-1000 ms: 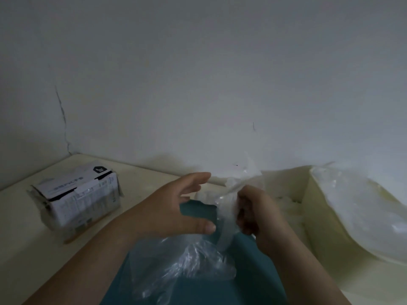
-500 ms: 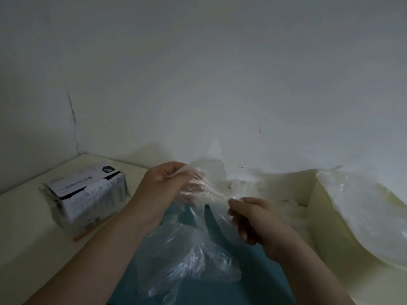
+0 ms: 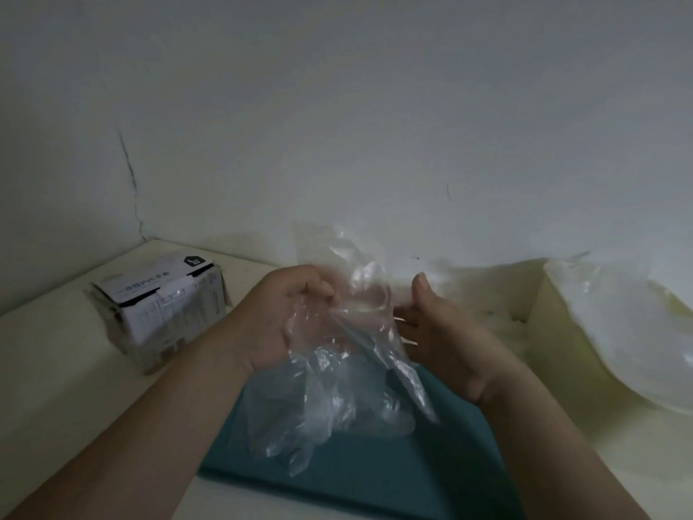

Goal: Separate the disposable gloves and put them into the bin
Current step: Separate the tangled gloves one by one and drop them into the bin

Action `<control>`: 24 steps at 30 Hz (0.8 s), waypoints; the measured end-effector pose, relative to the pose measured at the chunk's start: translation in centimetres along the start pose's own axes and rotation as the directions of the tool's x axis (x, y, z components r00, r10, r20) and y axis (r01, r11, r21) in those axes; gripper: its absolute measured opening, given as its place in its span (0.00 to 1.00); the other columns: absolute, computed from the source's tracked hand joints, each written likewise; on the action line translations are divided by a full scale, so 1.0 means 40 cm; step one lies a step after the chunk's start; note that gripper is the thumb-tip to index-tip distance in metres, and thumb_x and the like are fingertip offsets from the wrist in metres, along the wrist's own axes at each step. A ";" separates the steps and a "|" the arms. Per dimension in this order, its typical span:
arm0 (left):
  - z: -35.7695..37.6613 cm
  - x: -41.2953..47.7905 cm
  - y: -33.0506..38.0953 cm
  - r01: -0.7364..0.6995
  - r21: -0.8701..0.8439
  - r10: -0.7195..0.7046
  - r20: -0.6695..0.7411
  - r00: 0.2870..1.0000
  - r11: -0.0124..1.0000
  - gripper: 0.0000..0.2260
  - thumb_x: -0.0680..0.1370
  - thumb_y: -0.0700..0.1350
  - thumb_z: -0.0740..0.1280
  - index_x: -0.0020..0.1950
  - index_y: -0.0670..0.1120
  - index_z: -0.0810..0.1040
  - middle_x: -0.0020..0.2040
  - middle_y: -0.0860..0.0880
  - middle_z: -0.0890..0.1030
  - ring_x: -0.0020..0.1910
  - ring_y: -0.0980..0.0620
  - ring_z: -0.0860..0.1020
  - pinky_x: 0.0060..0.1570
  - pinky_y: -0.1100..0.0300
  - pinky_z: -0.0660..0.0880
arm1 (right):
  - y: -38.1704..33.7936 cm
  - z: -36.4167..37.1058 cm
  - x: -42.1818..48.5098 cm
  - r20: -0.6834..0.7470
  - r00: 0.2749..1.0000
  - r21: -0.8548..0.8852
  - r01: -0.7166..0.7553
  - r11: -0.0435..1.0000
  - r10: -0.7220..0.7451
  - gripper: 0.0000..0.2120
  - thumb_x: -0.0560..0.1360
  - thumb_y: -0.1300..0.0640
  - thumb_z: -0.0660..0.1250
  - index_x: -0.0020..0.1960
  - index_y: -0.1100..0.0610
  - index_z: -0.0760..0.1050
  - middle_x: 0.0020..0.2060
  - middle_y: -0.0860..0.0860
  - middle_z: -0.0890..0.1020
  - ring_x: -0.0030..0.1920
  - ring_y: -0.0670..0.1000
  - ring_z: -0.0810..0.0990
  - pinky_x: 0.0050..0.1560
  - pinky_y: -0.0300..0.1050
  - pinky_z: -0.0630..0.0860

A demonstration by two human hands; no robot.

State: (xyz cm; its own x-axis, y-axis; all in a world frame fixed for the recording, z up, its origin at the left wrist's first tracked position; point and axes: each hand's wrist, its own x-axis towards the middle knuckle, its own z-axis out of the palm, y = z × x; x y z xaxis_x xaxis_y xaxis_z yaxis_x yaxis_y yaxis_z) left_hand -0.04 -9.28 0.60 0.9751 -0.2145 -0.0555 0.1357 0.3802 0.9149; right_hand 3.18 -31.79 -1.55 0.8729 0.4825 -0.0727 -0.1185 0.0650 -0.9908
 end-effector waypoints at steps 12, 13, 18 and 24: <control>-0.011 0.001 -0.016 0.037 0.518 -0.068 0.041 0.997 0.854 0.03 0.80 0.40 0.71 0.49 0.40 0.81 0.38 0.37 0.84 0.32 0.44 0.82 0.36 0.55 0.78 | 0.022 -0.016 0.004 0.009 0.999 -0.015 0.036 0.999 -0.036 0.17 0.67 0.58 0.81 0.53 0.63 0.86 0.49 0.61 0.87 0.47 0.57 0.86 0.51 0.50 0.83; -0.019 0.007 -0.019 0.022 0.582 -0.046 0.027 0.999 0.813 0.06 0.81 0.44 0.71 0.50 0.41 0.82 0.39 0.40 0.85 0.33 0.46 0.83 0.39 0.55 0.80 | 0.028 -0.008 0.008 -0.016 0.998 0.000 0.053 0.999 -0.053 0.13 0.69 0.59 0.78 0.51 0.64 0.85 0.45 0.61 0.86 0.43 0.55 0.85 0.46 0.47 0.82; -0.111 0.031 0.003 0.038 0.924 0.074 -0.071 0.995 0.382 0.06 0.82 0.52 0.71 0.51 0.51 0.85 0.45 0.54 0.87 0.44 0.54 0.85 0.51 0.50 0.84 | 0.009 -0.045 -0.001 -0.122 0.988 -0.066 0.092 0.994 -0.099 0.18 0.67 0.59 0.76 0.50 0.72 0.81 0.36 0.60 0.80 0.36 0.55 0.77 0.35 0.39 0.76; -0.152 0.049 -0.043 0.112 0.987 -0.163 -0.130 0.978 -0.111 0.28 0.73 0.55 0.79 0.71 0.51 0.76 0.64 0.54 0.76 0.60 0.52 0.77 0.60 0.57 0.77 | -0.004 -0.063 -0.028 0.074 0.997 -0.320 0.059 0.946 -0.037 0.27 0.66 0.45 0.83 0.50 0.67 0.83 0.35 0.61 0.78 0.35 0.57 0.74 0.37 0.48 0.72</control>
State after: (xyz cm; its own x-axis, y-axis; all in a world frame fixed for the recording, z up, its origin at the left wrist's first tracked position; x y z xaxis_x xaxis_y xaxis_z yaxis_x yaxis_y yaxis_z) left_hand 2.71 -4.88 -3.51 0.9543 -0.1553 -0.2553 -0.0786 -0.9547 0.2869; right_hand 3.41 -34.52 -1.60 0.8391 0.5432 -0.0274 0.0907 -0.1895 -0.9777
